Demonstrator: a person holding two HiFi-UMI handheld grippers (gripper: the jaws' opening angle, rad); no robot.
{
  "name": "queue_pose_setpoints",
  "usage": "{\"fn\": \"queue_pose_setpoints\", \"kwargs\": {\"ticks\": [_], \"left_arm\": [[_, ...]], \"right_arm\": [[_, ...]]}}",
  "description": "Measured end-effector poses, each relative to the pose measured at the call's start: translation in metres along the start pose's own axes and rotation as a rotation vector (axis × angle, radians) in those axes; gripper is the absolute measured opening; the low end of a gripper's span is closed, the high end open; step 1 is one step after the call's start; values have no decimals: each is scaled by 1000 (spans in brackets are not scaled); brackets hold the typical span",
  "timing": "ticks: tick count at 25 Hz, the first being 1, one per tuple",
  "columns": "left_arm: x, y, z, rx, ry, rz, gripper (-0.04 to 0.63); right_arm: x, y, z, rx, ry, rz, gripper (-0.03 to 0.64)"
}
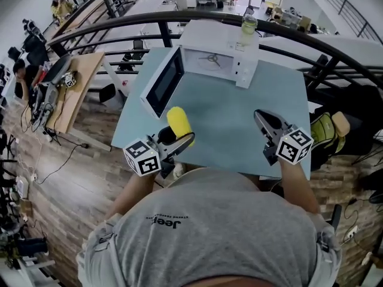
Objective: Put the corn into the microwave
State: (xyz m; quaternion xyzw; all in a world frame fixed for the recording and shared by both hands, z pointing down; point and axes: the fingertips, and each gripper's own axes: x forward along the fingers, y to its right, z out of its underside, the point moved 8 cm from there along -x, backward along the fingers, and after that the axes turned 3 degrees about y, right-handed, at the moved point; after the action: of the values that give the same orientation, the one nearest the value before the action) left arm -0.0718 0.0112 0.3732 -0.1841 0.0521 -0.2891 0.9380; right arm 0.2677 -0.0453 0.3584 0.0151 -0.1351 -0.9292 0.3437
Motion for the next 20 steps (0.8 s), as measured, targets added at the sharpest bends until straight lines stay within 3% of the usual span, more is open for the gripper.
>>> {"fn": "queue_pose_setpoints", "kwargs": {"ticks": [10, 20], "left_arm": [[2, -128, -43, 14, -44, 180, 256], [15, -189, -49, -19, -94, 277, 255]], "right_arm": [[122, -4, -29, -14, 15, 120, 18], [183, 9, -26, 26, -32, 200, 18]]}}
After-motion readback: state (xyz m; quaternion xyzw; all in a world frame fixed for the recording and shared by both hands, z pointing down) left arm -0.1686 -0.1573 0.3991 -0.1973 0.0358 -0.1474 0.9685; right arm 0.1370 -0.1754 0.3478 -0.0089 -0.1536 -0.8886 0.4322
